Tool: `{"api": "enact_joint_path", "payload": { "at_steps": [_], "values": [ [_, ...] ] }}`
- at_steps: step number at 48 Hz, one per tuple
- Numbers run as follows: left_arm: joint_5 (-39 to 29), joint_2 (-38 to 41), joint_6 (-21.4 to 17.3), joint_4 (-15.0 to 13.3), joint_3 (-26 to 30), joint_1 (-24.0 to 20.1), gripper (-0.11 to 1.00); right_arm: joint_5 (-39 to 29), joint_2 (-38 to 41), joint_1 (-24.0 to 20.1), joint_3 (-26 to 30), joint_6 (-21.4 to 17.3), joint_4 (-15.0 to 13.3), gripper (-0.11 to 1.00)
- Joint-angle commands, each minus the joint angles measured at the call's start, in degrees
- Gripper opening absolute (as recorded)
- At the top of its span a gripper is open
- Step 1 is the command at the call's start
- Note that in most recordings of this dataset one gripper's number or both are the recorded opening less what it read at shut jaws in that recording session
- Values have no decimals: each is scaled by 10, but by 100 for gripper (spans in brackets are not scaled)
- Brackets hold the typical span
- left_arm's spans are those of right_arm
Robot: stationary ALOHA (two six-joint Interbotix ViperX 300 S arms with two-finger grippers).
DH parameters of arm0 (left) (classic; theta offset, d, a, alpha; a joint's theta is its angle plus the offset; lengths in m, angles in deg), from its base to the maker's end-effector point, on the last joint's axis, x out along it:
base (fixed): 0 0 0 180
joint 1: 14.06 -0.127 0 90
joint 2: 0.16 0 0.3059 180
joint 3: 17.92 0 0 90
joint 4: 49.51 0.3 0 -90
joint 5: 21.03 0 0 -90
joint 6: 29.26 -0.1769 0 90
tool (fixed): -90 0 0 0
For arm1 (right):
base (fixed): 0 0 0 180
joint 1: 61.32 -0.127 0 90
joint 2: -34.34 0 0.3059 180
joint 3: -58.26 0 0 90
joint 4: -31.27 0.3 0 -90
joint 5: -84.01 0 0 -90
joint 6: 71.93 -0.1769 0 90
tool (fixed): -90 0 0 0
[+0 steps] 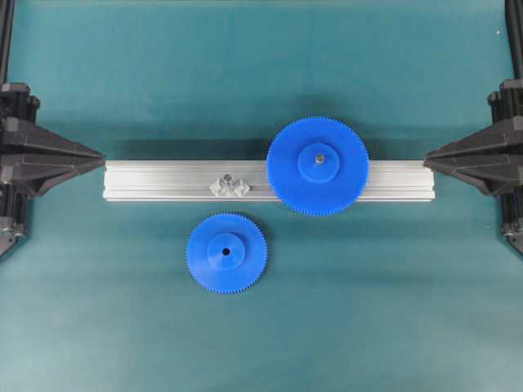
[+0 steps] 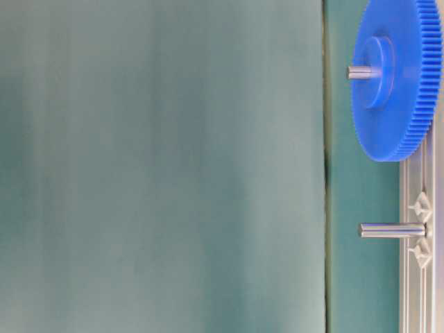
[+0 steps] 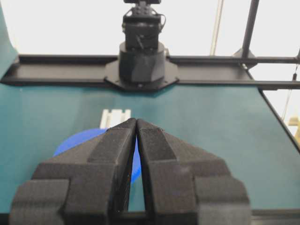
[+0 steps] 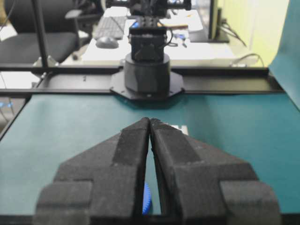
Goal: Insert the small gear onto the shaft.
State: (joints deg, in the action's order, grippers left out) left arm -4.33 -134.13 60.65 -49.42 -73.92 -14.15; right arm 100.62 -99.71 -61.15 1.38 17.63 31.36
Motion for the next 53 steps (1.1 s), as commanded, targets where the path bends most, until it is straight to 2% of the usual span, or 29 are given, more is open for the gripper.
{"api": "enact_joint_path", "payload": {
  "at_steps": [1,4,8,13,31,41,53],
  "values": [
    [2,6,0,10,7,6,10,4,4,2,10,4,2,16],
    [-1,10,0,10,9,9,5,-7,4,2,5,4,2,17],
    [-8,11,-1,10,12,11,-1,-30,4,2,1,2,3,5],
    [-17,13,-1,10,12,13,-1,-51,3,2,2,-1,7,-1],
    [-85,27,5,10,33,21,-1,-103,7,2,4,-4,14,-1],
    [-136,64,5,10,61,22,-1,-146,14,2,5,-25,14,-1],
    [-154,127,5,10,97,47,-1,-185,28,4,5,-39,14,-1]
  ]
}}
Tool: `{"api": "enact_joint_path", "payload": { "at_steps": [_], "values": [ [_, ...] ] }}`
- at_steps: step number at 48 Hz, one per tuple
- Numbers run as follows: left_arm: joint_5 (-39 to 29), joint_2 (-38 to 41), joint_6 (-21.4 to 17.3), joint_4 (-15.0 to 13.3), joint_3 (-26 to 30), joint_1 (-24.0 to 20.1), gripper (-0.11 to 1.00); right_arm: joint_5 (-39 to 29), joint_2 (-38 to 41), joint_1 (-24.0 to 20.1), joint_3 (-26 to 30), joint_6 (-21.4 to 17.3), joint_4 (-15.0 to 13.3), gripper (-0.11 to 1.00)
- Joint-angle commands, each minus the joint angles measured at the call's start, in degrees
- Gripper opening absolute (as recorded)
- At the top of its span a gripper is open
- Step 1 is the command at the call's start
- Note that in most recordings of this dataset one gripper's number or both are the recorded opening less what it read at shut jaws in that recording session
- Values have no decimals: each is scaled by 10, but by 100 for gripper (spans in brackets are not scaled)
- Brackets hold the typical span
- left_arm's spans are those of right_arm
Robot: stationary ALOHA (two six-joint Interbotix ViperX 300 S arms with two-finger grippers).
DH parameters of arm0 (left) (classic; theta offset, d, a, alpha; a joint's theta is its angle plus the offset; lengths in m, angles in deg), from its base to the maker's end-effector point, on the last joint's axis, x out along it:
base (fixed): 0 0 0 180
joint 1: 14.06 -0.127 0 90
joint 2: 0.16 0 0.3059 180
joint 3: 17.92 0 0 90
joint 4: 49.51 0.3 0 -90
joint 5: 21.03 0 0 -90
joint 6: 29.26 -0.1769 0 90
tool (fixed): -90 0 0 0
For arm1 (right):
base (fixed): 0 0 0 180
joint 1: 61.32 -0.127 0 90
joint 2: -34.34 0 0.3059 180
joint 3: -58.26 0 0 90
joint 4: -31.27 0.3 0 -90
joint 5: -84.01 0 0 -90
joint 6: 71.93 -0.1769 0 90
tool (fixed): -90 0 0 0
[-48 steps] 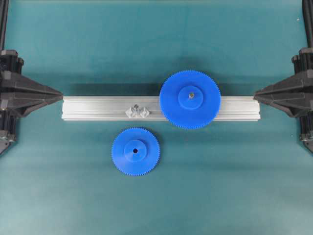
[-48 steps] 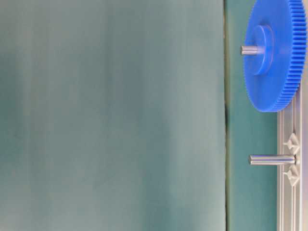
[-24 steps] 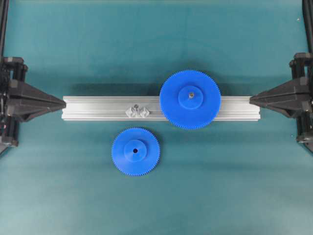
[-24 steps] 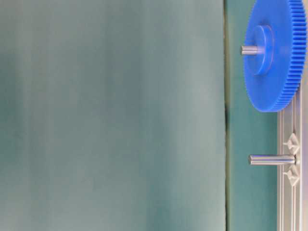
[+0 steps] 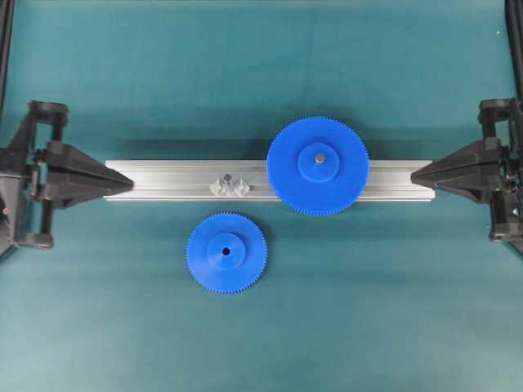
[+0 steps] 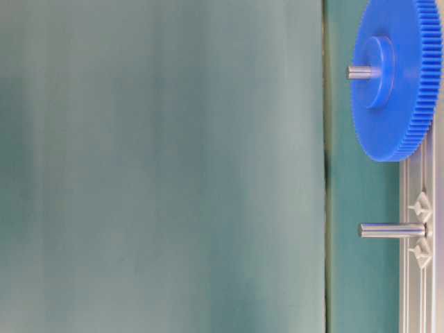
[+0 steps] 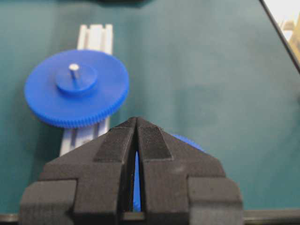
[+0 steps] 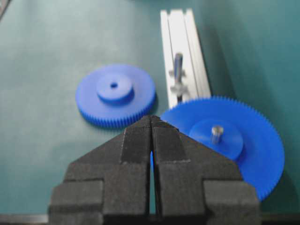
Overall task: Insert the small gear onto the shaft.
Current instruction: 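Move the left gripper over the small blue gear lying on the table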
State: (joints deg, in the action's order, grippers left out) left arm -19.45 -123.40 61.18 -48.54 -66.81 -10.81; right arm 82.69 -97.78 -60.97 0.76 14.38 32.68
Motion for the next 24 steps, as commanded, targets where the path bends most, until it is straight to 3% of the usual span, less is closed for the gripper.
{"api": "enact_joint_path", "payload": {
  "at_steps": [1,24],
  "values": [
    [-4,26,0,1,28,17,-1,-9,11,4,11,-7,1,-1],
    [-69,154,6,1,94,28,-1,-33,33,23,16,-11,1,-1]
  ]
}}
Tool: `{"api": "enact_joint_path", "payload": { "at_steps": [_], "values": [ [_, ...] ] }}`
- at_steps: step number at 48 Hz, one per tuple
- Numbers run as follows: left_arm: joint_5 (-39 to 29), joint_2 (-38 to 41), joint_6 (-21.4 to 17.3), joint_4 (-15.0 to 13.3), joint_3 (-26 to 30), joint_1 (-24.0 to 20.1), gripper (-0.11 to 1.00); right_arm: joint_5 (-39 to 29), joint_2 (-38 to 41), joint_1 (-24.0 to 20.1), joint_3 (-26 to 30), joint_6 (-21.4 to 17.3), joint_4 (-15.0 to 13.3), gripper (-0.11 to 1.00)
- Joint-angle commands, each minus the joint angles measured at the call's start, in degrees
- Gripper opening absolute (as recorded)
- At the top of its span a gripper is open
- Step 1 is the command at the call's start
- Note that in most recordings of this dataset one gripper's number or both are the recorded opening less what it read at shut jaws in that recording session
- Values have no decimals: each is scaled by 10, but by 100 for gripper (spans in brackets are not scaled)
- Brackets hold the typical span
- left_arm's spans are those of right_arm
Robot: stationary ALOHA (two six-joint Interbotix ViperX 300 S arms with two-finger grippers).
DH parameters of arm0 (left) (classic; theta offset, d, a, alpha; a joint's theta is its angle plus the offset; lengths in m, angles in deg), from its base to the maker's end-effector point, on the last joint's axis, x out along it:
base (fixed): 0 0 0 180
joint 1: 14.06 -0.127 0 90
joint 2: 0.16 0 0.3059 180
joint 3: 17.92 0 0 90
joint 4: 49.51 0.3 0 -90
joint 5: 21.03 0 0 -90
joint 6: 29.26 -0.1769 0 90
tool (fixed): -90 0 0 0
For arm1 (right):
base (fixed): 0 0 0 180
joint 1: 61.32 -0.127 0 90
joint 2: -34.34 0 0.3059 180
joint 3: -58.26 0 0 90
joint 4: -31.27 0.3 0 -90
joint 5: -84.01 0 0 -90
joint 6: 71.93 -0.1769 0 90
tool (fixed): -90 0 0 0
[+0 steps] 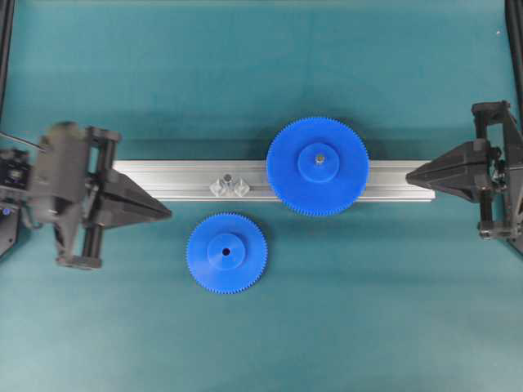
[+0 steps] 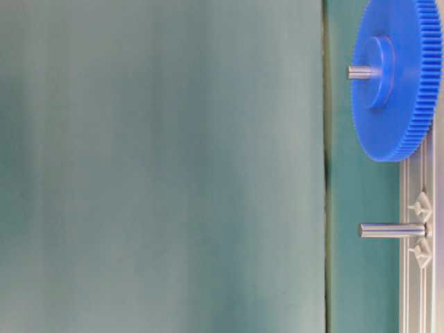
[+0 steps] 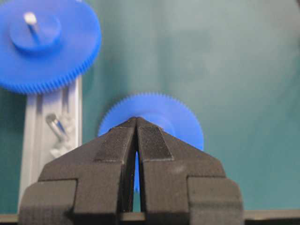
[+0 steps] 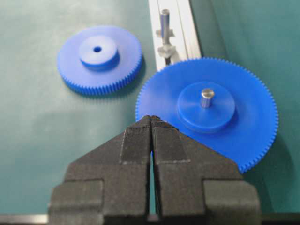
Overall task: Insert the small gear onto the shaft.
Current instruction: 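Move the left gripper over the small blue gear lying on the table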
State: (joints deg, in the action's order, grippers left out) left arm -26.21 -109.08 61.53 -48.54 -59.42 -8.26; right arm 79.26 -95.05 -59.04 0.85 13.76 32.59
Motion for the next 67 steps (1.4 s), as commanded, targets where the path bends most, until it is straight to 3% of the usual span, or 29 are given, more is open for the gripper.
{"api": "enact_joint_path", "payload": {
  "at_steps": [1,15,54,67],
  "values": [
    [-1,15,4,2,23,3,-1,2,5,4,14,-5,2,-1],
    [-46,91,35,1,62,6,-1,-3,9,4,12,-5,2,-1],
    [-163,264,31,1,192,19,-1,-83,10,4,0,-18,2,-1],
    [-234,314,33,1,248,22,-1,-85,10,4,-4,-18,2,-1]
  ]
}}
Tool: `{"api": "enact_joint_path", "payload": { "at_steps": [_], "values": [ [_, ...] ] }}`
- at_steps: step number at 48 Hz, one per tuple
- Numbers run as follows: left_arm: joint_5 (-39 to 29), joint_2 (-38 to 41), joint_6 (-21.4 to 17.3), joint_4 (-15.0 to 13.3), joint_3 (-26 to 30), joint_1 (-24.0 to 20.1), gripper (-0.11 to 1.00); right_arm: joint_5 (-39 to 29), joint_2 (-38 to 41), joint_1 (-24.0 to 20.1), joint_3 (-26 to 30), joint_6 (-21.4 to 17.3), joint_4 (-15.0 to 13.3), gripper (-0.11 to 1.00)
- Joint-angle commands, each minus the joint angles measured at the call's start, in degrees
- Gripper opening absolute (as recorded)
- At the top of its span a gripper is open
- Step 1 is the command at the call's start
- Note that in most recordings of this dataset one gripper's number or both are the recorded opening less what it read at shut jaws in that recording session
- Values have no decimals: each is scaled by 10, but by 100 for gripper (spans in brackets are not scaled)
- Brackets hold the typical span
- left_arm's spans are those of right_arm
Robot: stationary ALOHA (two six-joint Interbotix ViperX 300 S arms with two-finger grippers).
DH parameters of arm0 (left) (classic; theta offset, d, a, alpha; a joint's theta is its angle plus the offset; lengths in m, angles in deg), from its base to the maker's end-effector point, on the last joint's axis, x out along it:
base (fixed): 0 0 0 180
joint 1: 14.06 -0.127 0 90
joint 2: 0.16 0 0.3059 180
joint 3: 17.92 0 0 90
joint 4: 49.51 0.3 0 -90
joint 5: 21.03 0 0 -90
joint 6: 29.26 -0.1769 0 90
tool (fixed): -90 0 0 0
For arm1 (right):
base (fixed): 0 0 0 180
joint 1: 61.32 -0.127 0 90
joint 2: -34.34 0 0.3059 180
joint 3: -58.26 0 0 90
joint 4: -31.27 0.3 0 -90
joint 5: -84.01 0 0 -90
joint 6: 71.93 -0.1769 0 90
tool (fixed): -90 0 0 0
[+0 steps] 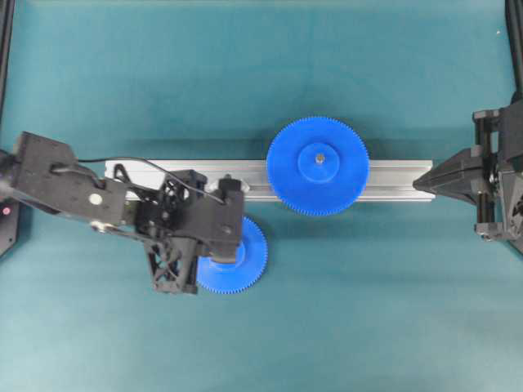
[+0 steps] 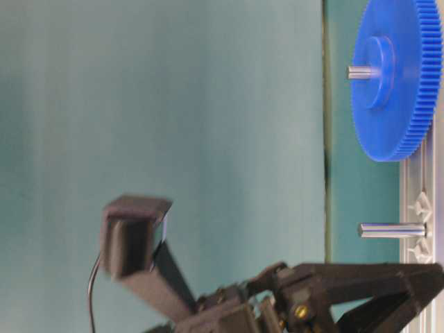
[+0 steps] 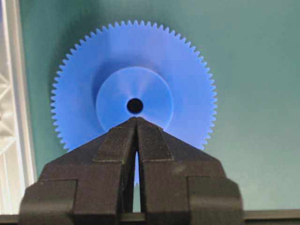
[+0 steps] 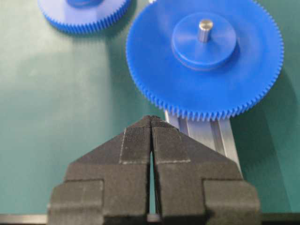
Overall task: Insert the small gear onto the shaft.
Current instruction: 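Move the left gripper over the small blue gear lying on the table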
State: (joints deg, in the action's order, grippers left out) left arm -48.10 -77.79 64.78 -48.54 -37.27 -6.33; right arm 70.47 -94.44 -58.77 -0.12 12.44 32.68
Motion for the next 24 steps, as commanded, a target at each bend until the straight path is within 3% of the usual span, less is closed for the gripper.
{"api": "enact_joint_path", "payload": {
  "at_steps": [1,24],
  "values": [
    [-20,5,-1,1,32,4,-1,3,4,2,5,-5,1,-1],
    [-105,73,-6,1,99,3,-1,-4,4,2,2,-5,1,-1]
  ]
}}
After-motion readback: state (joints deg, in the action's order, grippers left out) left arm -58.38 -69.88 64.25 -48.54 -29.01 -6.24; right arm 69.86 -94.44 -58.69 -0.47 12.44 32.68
